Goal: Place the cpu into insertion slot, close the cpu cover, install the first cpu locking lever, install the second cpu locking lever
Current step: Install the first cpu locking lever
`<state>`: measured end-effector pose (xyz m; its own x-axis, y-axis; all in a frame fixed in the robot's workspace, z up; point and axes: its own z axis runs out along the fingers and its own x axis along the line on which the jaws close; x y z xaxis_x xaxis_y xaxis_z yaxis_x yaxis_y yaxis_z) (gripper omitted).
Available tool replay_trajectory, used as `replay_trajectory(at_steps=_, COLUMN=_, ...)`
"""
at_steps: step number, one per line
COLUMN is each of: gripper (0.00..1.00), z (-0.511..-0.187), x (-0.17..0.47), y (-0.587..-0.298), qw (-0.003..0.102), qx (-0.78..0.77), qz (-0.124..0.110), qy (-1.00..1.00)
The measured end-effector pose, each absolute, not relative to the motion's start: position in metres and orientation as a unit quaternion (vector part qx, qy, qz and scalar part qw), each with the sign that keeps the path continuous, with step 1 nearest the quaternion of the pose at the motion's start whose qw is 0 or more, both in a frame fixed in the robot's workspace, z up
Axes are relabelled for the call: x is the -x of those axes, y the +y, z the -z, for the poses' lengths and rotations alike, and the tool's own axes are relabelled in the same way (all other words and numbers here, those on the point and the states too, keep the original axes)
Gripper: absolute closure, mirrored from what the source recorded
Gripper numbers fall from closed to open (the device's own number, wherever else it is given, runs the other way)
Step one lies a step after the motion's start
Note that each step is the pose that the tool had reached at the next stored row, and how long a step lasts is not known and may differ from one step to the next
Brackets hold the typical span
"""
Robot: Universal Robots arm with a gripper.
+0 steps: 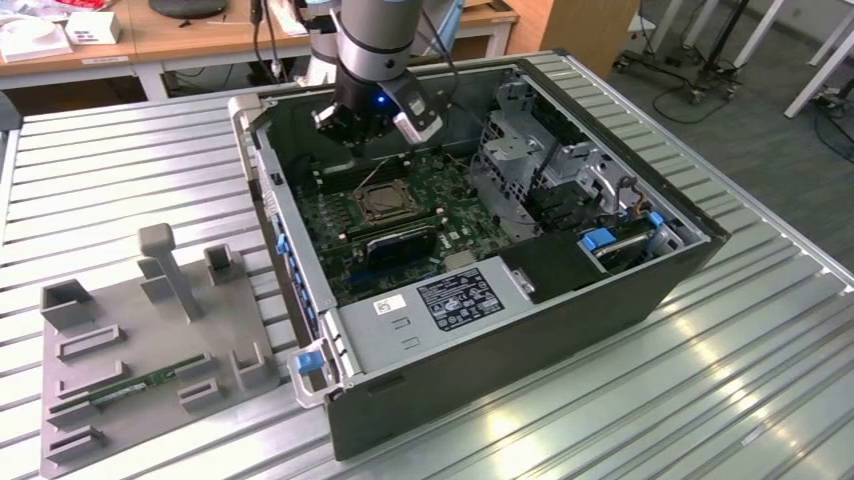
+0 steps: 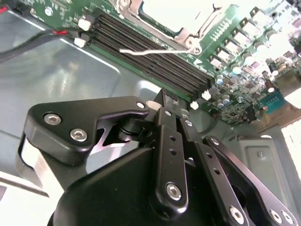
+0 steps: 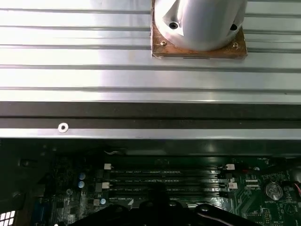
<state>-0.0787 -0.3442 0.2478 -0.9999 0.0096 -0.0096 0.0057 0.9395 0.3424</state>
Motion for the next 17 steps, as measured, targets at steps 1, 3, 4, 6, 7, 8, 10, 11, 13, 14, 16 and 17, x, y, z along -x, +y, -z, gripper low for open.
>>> replay_trajectory(at_steps=1, gripper=0.89, z=-0.247, x=0.077, y=-0.345, qw=0.006, qx=-0.004, qz=-0.174, qy=0.985)
replay_trajectory(at_steps=3, gripper=0.89, z=-0.245, x=0.075, y=-0.347, qw=0.006, qx=-0.004, qz=-0.174, qy=0.985)
replay_trajectory(at_steps=4, gripper=0.89, z=-0.243, x=0.074, y=-0.347, qw=0.006, qx=-0.004, qz=-0.174, qy=0.985)
replay_trajectory(at_steps=6, gripper=0.89, z=-0.239, x=0.074, y=-0.348, qw=0.006, qx=-0.004, qz=-0.174, qy=0.985)
replay_trajectory(at_steps=7, gripper=0.89, z=-0.237, x=0.074, y=-0.349, qw=0.006, qx=-0.004, qz=-0.174, qy=0.985)
replay_trajectory(at_steps=8, gripper=0.89, z=-0.236, x=0.073, y=-0.349, qw=0.006, qx=-0.004, qz=-0.174, qy=0.985)
replay_trajectory(at_steps=10, gripper=0.89, z=-0.232, x=0.072, y=-0.349, qw=0.006, qx=-0.004, qz=-0.174, qy=0.985)
replay_trajectory(at_steps=11, gripper=0.89, z=-0.231, x=0.07, y=-0.349, qw=0.006, qx=-0.004, qz=-0.175, qy=0.985)
replay_trajectory(at_steps=13, gripper=0.89, z=-0.229, x=0.067, y=-0.349, qw=0.006, qx=-0.004, qz=-0.175, qy=0.985)
replay_trajectory(at_steps=14, gripper=0.89, z=-0.228, x=0.066, y=-0.349, qw=0.006, qx=-0.004, qz=-0.175, qy=0.985)
replay_trajectory(at_steps=16, gripper=0.89, z=-0.226, x=0.064, y=-0.349, qw=0.006, qx=-0.004, qz=-0.175, qy=0.985)
replay_trajectory(at_steps=17, gripper=0.89, z=-0.226, x=0.063, y=-0.349, qw=0.006, qx=-0.004, qz=-0.175, qy=0.985)
